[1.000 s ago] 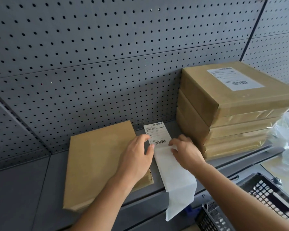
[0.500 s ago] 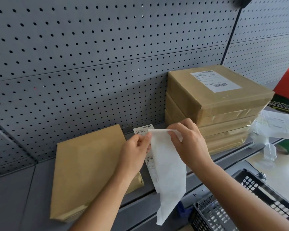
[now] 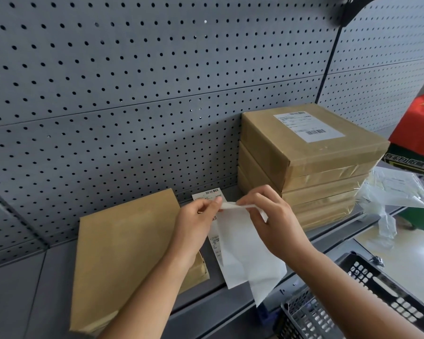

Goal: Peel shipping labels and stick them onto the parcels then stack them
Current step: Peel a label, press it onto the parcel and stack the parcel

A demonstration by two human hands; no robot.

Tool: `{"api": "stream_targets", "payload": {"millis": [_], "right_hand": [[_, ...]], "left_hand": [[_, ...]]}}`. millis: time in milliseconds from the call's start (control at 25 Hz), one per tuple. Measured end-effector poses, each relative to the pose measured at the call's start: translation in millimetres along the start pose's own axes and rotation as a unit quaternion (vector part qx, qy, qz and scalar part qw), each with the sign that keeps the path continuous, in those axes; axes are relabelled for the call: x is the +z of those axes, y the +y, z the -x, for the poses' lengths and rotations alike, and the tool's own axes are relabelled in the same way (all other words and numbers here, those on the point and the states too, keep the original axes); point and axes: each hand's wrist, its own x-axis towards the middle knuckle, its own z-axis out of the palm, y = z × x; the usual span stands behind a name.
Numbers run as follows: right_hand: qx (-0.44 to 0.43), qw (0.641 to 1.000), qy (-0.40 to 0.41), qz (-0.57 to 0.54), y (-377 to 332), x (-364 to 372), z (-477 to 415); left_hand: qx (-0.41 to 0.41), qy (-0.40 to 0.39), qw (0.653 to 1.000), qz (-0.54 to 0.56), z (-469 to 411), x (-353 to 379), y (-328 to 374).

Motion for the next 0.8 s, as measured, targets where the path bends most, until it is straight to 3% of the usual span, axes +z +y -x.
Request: {"api": "stream_targets", "payload": {"millis": [160,240,320,480,800], "right_hand": [[0.004,0.996,-0.072,-0.044,3.8,-6.6,6.1],[0.052,0.984,-0.131,-0.11,4.6,-14.3,6.1],[0.097,0.974,-0.135,-0.152,5.3,-18.7,2.0],[0.075,0.992,-0.087,-0.047,1.3,-12.5,-4.6],[0.028,0.995,-0.074,0.061,-8.9,-7.1,-9.1]], "left_hand": [[0.023,-0.006,1.0,0.006,-3.2,0.1,-4.1],[0.035,-0.009,0.999,-0.006,-4.2,0.3,-5.7],[0.045,-0.013,0.999,-0.019,-5.0,0.7,-7.7],[0.072,-0.053,0.995,-0.038,-1.9,3.1,-10.0],[0.099,-0.101,0.989,-0.034,4.8,3.4,-10.8]]}}
